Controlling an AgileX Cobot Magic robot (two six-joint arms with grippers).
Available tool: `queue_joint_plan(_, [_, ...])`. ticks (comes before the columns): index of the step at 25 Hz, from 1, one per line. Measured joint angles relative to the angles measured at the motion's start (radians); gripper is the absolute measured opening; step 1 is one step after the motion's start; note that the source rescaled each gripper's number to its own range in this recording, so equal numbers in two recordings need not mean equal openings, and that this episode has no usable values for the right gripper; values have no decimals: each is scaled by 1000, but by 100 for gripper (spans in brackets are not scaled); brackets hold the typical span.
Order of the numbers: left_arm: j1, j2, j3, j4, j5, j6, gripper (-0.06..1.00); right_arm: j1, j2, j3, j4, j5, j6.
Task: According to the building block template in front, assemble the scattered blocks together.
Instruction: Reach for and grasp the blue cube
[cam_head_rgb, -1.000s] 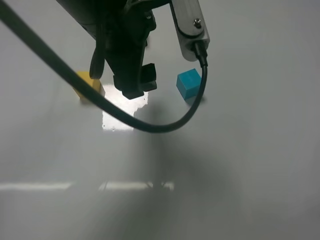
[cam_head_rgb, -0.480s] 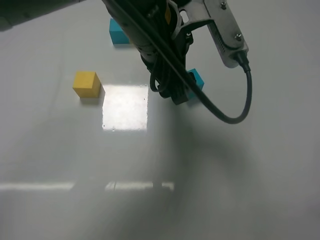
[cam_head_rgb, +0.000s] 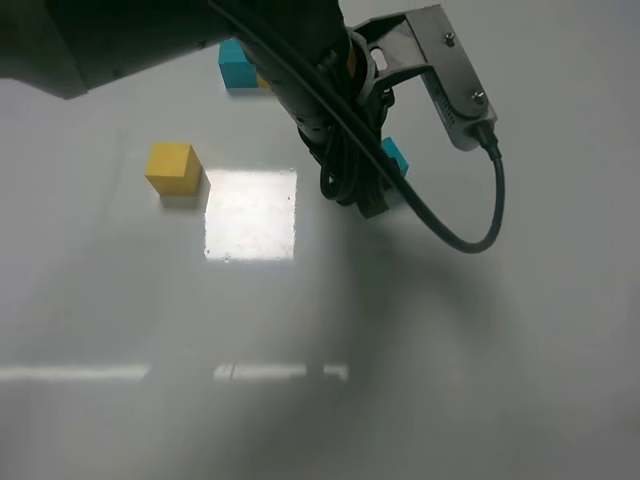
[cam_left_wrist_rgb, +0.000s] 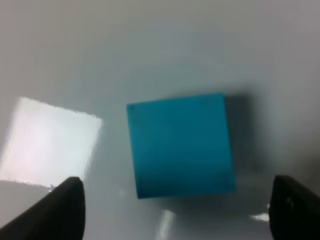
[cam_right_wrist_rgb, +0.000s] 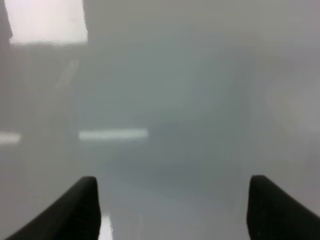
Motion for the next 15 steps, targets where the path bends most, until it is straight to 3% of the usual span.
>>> queue_joint_plan(5, [3, 18, 0, 0, -19, -6, 71, 0, 0, 0, 0, 0, 0])
queue_joint_plan(11, [4, 30, 0, -1, -50, -13, 18, 0, 0, 0, 0, 0, 0])
queue_joint_plan(13, [4, 32, 0, -5, -53, -17, 6, 0, 0, 0, 0, 0, 0])
queue_joint_plan(15, [4, 33, 0, -6, -53, -26, 2, 0, 0, 0, 0, 0, 0])
